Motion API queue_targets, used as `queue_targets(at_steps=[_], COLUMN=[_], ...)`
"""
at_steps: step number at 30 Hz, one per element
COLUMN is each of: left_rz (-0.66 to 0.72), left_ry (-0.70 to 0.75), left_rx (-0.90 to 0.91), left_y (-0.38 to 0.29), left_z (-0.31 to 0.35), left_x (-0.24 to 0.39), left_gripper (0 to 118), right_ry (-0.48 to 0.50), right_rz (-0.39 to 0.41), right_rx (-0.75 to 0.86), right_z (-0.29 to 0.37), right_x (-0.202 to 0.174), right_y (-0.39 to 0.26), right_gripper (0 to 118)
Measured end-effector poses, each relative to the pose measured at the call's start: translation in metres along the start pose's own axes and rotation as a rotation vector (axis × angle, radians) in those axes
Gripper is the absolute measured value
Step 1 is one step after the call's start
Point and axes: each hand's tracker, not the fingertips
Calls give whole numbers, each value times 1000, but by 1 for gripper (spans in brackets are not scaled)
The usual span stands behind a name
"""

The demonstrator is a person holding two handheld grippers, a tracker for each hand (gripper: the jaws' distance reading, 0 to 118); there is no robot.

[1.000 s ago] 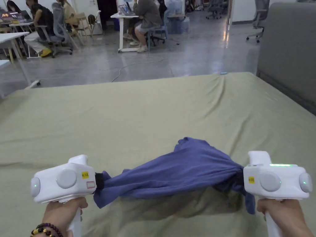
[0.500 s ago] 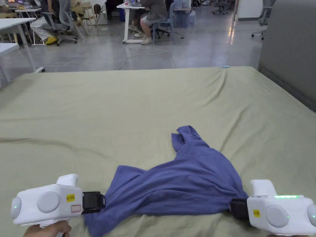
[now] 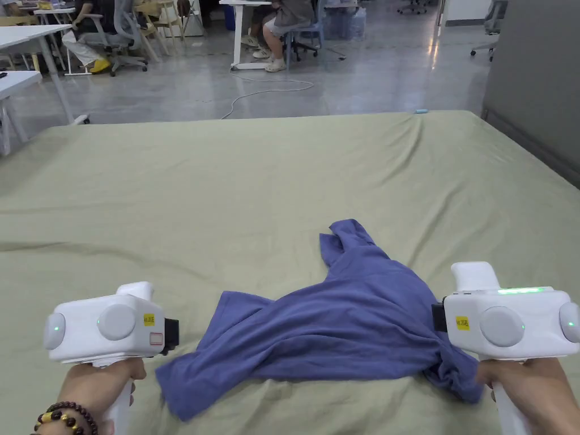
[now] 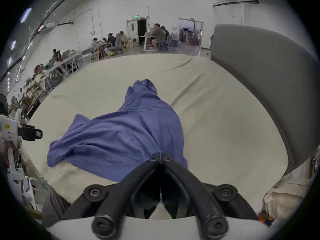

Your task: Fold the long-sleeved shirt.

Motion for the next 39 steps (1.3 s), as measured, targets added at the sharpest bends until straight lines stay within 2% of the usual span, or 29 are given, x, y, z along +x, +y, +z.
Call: queue_targets(at_steps=[1,2,6,9,10,11,13,14,15,18,20,23,25,26,27,28,31,33,37,39], left_rz=[32,57,108,141,116,72,-11,-44,-80,-92,-20,2,3,8,21,35,46,49,65,60], left_ry=[-10,4,140,119,143,171,171,156,146,134,68,2,-9,-30,-46,-55,-49,-52,-67,-58], left_rx=[-22,-38,-89,-169,-144,-122,-129,-131,-140,-134,-89,-13,23,36,40,51,61,64,42,33], left_y=[-2,-2,-8,-15,-13,-14,-13,-13,-13,-8,0,15,25,31,36,39,47,46,47,48], left_z=[-10,-18,-55,-72,-76,-74,-68,-65,-63,-57,-43,-18,-10,-5,-3,-3,-4,-7,-14,-17], left_x=[-3,-6,-21,-22,-23,-18,-8,-2,4,5,-2,-3,-3,-1,0,0,2,1,-2,-2], left_gripper=[64,83,86,85,84,83,58,33,0,0,0,0,0,0,0,0,0,0,0,0], right_ry=[4,7,22,9,6,5,-1,-2,-2,8,4,0,1,-2,7,8,17,34,56,71], right_rz=[-1,-3,-2,15,17,17,10,8,5,-5,-3,1,33,87,126,157,166,200,305,324], right_rx=[-2,-5,-22,-37,-45,-51,-59,-61,-63,-66,-50,-22,-23,-43,-59,-78,-132,-242,-414,-461], right_z=[-2,-3,-6,-10,-12,-15,-20,-23,-27,-37,-41,-55,-69,-80,-92,-100,-136,-162,-205,-225], right_x=[0,2,1,-1,0,1,2,2,2,5,8,18,18,17,19,19,28,32,23,14], right_y=[0,-1,-2,-2,-2,-2,0,1,3,15,31,74,105,123,139,151,183,192,175,160], right_gripper=[0,0,0,0,0,0,0,0,0,0,0,0,2,19,51,66,68,68,68,68])
